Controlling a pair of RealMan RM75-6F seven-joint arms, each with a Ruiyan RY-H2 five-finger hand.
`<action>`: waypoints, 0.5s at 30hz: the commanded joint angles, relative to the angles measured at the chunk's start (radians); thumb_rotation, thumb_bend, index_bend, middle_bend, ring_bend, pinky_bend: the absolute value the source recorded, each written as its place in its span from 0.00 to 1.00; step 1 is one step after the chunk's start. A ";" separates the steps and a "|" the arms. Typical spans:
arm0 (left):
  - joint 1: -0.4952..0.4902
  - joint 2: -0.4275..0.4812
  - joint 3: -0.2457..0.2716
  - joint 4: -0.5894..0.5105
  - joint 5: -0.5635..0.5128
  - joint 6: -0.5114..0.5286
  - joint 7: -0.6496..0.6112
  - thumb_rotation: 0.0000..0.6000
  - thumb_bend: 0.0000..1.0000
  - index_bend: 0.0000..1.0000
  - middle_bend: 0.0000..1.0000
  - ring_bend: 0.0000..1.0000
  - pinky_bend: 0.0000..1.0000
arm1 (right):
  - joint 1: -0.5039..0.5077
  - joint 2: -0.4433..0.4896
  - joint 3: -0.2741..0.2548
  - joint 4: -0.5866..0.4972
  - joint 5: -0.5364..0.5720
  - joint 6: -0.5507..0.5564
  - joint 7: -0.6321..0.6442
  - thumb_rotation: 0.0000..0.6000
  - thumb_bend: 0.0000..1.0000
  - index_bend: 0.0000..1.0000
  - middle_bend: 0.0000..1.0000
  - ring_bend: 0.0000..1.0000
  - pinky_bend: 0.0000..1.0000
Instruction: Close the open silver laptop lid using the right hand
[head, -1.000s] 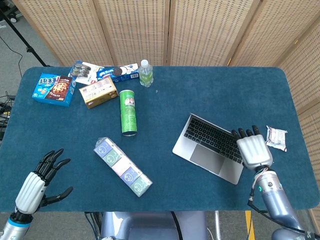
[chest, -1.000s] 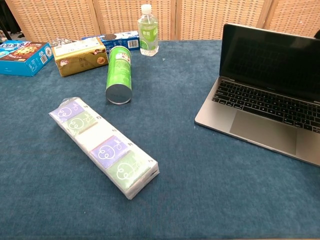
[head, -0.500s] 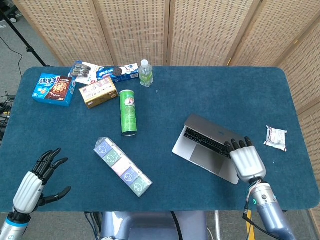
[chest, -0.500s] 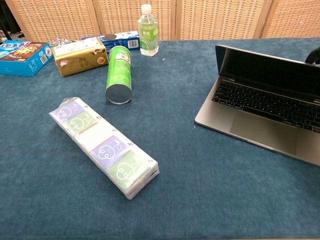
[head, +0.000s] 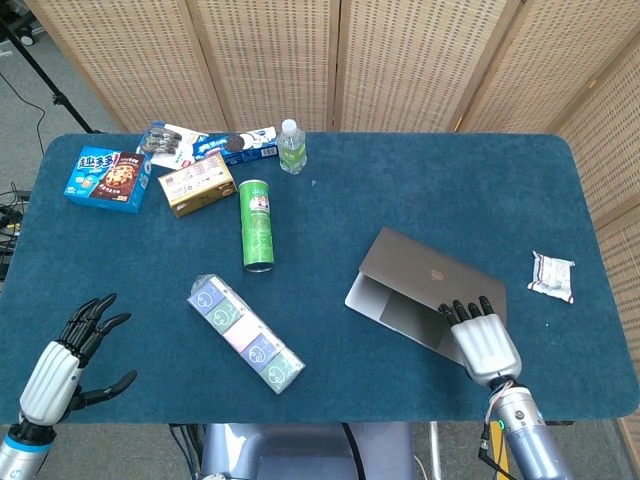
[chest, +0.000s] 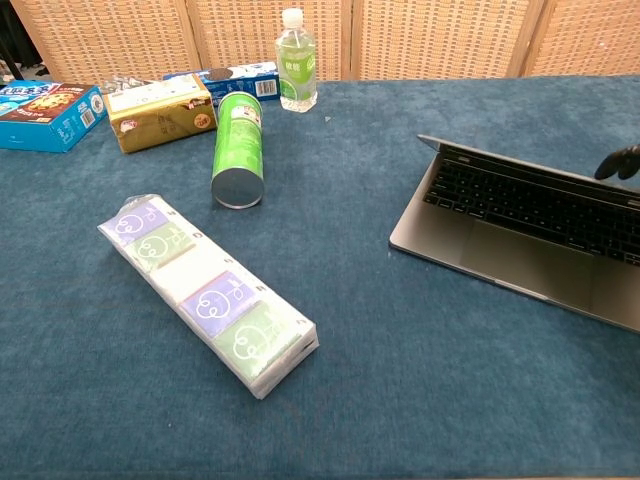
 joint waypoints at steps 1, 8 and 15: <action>0.000 0.003 0.000 -0.002 0.000 0.000 -0.001 1.00 0.22 0.18 0.01 0.10 0.08 | -0.014 -0.015 -0.011 0.016 -0.014 -0.005 0.013 1.00 0.13 0.11 0.16 0.23 0.14; 0.001 0.008 -0.001 -0.007 -0.004 -0.007 0.004 1.00 0.22 0.18 0.01 0.11 0.08 | -0.050 -0.066 -0.035 0.067 -0.053 -0.023 0.040 1.00 0.13 0.11 0.16 0.23 0.14; 0.001 0.010 -0.002 -0.007 -0.007 -0.012 0.005 1.00 0.22 0.18 0.01 0.11 0.08 | -0.070 -0.122 -0.047 0.099 -0.074 -0.033 0.023 1.00 0.13 0.11 0.16 0.23 0.14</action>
